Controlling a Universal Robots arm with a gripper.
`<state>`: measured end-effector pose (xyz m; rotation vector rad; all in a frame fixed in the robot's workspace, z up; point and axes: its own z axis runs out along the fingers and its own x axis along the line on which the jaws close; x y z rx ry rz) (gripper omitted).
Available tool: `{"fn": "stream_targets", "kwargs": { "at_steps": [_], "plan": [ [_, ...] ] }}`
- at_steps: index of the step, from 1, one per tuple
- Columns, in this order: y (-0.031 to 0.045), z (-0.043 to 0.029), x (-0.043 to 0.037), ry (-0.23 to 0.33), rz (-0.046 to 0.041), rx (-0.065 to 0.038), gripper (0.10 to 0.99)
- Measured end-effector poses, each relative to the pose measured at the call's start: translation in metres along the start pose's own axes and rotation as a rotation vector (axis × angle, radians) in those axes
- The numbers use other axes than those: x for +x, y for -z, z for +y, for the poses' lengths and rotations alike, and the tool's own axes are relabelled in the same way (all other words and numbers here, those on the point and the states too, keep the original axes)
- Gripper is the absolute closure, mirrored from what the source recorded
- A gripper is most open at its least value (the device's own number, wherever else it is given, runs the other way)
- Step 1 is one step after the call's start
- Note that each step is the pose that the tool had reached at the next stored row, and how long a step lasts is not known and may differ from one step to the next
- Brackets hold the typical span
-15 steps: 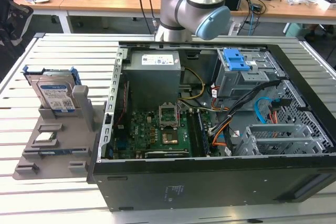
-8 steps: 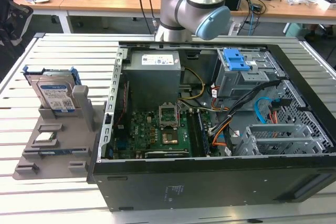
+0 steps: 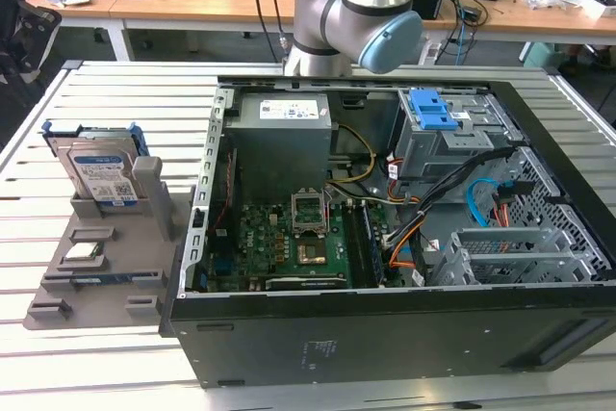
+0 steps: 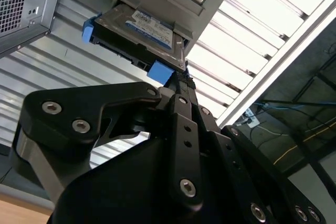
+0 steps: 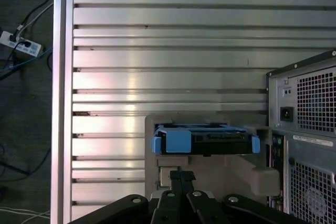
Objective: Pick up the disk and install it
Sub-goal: 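Pick up the disk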
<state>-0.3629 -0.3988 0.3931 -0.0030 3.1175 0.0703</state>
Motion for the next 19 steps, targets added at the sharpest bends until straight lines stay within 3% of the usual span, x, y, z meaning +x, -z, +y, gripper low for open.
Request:
{"fn": "stream_targets", "kwargs": {
  "at_steps": [8, 19],
  "plan": [
    [0.0, 0.0, 0.0, 0.059, 0.0027, -0.001, 0.98],
    [0.0, 0.0, 0.0, 0.098, 0.0044, -0.002, 0.98]
  ]
}}
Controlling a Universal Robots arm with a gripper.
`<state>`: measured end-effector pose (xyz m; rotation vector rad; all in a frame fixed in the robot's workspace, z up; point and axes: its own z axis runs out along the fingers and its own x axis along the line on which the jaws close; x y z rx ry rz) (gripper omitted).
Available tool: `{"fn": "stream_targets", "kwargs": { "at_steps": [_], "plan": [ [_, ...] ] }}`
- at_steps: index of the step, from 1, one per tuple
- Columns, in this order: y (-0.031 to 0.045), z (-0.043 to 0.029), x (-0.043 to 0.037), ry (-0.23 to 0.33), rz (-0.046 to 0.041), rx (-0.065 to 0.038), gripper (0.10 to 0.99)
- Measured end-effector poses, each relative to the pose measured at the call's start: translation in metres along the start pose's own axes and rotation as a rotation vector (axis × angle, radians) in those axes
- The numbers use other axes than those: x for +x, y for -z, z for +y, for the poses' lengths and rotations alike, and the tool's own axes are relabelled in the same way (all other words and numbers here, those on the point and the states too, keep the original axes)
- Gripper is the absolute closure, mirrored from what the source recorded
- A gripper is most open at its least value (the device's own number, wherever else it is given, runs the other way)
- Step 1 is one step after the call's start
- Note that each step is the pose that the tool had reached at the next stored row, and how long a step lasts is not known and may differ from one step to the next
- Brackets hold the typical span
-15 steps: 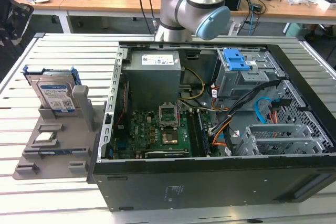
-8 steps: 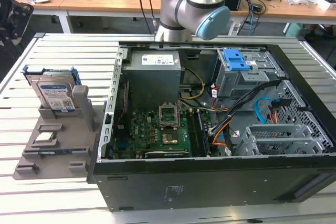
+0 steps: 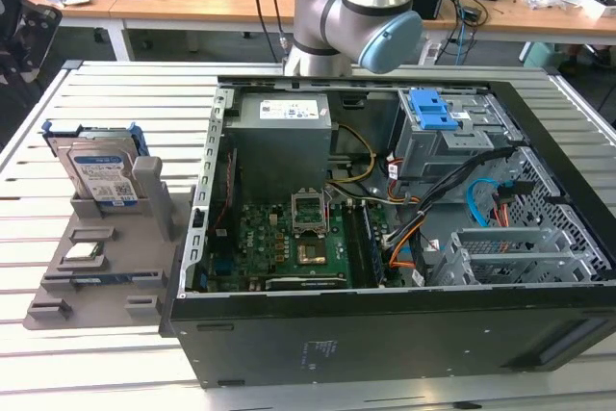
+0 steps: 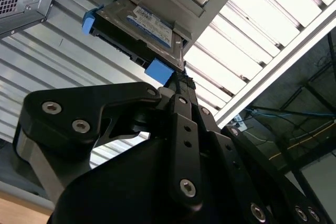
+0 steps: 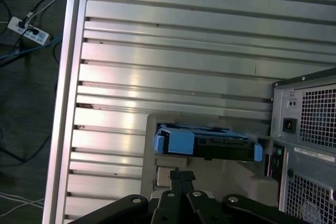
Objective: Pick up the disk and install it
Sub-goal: 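Pick up the disk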
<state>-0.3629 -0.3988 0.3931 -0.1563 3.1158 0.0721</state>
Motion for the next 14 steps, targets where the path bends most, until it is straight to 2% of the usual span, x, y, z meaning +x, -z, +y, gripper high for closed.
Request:
{"fn": "stream_targets", "kwargs": {
  "at_steps": [4, 14],
  "plan": [
    [0.0, 0.0, 0.0, 0.048, 0.0022, -0.001, 0.98],
    [0.0, 0.0, 0.0, 0.127, 0.0058, -0.003, 0.98]
  ]
}}
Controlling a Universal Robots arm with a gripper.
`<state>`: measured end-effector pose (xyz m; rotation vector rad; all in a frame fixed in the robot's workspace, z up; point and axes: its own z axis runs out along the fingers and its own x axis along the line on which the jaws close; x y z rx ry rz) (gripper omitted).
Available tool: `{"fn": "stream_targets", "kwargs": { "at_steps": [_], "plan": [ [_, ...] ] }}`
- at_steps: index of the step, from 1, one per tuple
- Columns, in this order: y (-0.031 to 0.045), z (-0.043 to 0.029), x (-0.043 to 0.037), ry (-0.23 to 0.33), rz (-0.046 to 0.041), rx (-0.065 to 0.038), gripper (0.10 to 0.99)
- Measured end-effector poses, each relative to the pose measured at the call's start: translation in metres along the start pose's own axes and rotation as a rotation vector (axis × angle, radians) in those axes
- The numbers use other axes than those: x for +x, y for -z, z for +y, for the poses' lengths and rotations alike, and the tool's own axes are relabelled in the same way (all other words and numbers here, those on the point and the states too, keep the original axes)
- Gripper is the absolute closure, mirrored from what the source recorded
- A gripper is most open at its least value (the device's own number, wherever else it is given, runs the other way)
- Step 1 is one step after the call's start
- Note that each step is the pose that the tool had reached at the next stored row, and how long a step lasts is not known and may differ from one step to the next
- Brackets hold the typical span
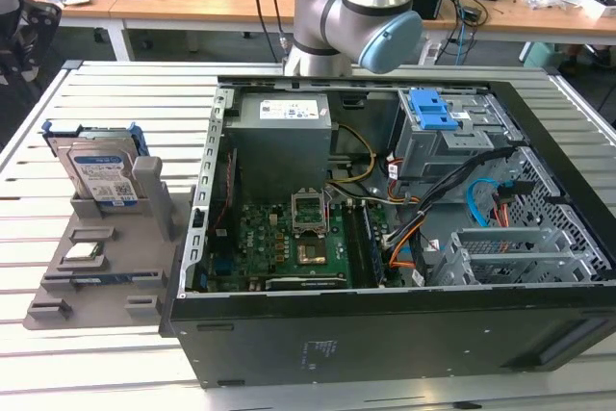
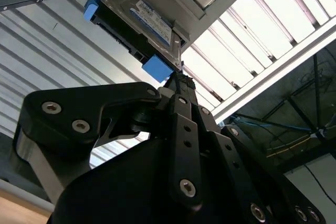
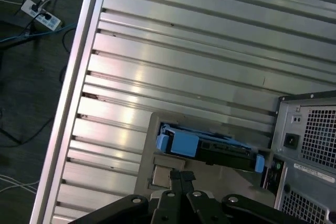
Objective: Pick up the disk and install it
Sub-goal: 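Pick up the disk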
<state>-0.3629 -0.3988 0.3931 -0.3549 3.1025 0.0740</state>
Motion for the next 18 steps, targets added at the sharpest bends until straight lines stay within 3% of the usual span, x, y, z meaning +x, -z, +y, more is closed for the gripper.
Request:
{"fn": "stream_targets", "kwargs": {
  "at_steps": [18],
  "plan": [
    [0.0, 0.0, 0.0, 0.093, 0.0041, -0.002, 0.98]
  ]
}}
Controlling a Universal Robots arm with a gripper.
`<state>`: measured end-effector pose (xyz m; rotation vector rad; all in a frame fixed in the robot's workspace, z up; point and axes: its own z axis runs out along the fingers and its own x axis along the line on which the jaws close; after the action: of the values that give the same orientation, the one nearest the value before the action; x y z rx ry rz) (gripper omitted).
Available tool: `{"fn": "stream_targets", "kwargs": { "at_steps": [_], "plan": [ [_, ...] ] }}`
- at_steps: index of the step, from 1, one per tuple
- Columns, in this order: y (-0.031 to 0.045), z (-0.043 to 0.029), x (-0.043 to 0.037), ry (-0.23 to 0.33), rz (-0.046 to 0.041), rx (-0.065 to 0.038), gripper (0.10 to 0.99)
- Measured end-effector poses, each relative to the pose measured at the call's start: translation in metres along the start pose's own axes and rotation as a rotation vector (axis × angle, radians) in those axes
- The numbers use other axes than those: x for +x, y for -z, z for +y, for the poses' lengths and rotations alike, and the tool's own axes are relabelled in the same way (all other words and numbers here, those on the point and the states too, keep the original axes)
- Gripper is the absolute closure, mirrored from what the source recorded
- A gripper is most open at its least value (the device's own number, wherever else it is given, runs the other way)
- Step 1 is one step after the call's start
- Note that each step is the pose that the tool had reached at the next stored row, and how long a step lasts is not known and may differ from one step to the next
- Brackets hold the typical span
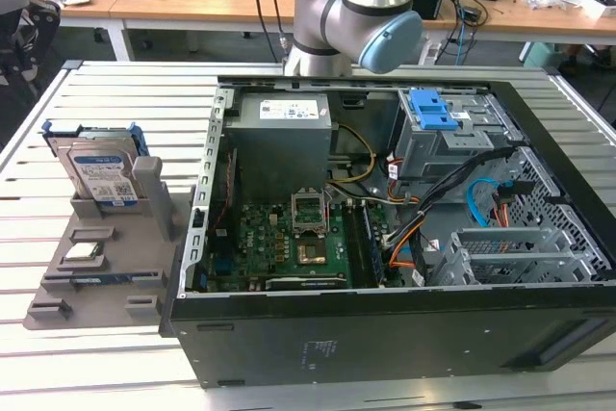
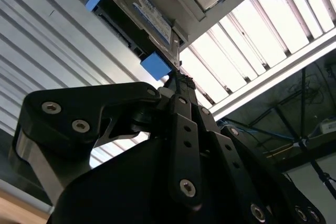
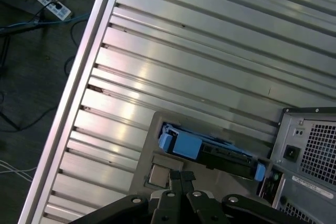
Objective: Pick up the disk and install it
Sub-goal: 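Pick up the disk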
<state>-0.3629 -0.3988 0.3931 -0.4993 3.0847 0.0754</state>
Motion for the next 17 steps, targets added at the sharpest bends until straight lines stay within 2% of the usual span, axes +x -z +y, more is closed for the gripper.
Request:
{"fn": "stream_targets", "kwargs": {
  "at_steps": [17],
  "plan": [
    [0.0, 0.0, 0.0, 0.07, 0.0032, -0.002, 0.98]
  ]
}}
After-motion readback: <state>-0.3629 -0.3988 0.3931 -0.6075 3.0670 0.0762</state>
